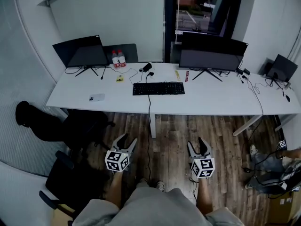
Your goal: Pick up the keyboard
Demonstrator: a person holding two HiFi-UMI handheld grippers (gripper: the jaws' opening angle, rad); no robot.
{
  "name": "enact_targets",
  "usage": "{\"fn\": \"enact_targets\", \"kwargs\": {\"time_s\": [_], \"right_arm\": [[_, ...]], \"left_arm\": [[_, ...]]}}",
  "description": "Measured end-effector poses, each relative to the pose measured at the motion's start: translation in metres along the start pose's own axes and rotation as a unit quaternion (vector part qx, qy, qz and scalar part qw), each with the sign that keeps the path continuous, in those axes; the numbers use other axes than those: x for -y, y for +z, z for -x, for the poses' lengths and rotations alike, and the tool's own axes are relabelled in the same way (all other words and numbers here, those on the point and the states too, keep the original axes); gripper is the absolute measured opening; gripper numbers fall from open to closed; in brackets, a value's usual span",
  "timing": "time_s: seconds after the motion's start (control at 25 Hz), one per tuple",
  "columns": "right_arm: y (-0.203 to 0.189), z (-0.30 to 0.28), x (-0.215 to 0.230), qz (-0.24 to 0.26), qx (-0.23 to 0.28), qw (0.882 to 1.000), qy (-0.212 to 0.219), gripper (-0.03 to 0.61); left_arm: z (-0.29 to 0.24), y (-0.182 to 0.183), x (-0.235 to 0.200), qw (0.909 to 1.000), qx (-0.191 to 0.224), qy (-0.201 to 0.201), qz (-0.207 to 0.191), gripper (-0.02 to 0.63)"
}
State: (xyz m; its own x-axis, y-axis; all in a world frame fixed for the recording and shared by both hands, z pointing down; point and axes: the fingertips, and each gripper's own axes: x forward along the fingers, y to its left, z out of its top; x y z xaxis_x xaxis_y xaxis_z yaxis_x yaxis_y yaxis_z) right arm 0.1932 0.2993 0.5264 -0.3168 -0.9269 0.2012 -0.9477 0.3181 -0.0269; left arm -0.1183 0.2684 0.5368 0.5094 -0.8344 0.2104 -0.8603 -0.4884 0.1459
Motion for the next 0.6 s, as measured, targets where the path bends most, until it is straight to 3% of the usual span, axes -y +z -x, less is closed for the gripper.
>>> {"fn": "enact_targets", "kwargs": {"time_s": [0.6], "right_arm": [[-0.009, -0.014, 0.023, -0.017, 0.004, 1.0, -0.003, 0.224]], "left_arm": [[-0.034, 0.001, 0.005, 0.9999, -0.01, -0.007, -0.012, 0.213]]}}
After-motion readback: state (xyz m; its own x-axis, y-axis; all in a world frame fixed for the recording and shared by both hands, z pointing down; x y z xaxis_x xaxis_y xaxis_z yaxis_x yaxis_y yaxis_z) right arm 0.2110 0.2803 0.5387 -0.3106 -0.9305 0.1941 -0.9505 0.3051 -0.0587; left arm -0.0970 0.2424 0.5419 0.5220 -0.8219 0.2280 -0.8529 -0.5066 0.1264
